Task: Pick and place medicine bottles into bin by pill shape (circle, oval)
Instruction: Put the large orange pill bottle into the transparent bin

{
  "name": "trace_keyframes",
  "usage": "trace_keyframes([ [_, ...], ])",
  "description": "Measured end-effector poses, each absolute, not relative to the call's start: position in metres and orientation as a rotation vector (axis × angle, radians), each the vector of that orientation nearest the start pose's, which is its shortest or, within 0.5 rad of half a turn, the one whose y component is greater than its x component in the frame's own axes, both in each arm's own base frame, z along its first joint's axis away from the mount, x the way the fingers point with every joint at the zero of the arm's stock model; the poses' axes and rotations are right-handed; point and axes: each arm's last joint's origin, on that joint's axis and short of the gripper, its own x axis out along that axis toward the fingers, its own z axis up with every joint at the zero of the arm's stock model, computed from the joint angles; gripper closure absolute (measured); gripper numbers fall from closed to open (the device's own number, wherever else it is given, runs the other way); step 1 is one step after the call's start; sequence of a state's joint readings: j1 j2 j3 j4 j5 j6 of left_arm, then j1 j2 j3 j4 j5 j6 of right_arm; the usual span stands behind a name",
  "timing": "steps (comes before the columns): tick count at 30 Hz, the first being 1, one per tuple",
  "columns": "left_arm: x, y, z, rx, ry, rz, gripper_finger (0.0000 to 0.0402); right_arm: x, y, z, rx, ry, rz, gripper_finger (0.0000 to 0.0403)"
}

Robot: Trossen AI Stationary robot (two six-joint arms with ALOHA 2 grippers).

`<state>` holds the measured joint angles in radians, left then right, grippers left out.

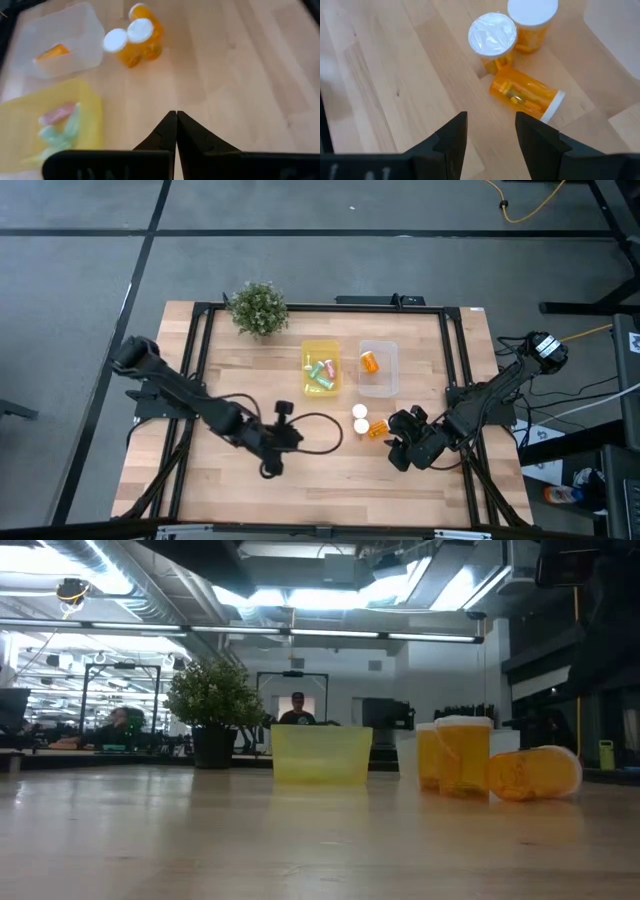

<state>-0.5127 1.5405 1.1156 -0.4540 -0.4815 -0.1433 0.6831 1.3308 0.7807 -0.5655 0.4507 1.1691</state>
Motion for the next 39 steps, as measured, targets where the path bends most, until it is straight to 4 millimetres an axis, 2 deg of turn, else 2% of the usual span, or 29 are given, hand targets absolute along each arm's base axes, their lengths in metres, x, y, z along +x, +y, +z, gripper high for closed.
trace_keyframes([
  [6,0.264,-0.136,0.267,0.314,0.803,0.018,0.0398,0.194,0.139,0.199,0.468,0.845,-0.386,0.022],
  [11,0.26,-0.131,0.272,0.312,0.802,0.045,0.0398,0.198,0.134,0.2,0.45,0.811,-0.424,0.0169],
  [17,0.253,-0.125,0.267,0.362,0.888,0.063,0.0398,0.201,0.126,0.202,0.337,0.693,-0.508,0.0112],
  [23,0.244,-0.119,0.273,0.382,0.912,0.074,0.0398,0.205,0.122,0.203,0.344,0.678,-0.522,0.011],
  [30,0.233,-0.099,0.287,0.363,0.833,0.106,0.0398,0.209,0.117,0.204,0.37,0.677,-0.535,0.0114],
  [34,0.222,-0.083,0.274,0.281,0.778,0.09,0.0398,0.21,0.117,0.203,0.364,0.705,-0.514,0.0114],
  [39,0.206,-0.069,0.247,0.186,0.639,0.047,0.0398,0.21,0.117,0.203,0.331,0.717,-0.498,0.0114],
])
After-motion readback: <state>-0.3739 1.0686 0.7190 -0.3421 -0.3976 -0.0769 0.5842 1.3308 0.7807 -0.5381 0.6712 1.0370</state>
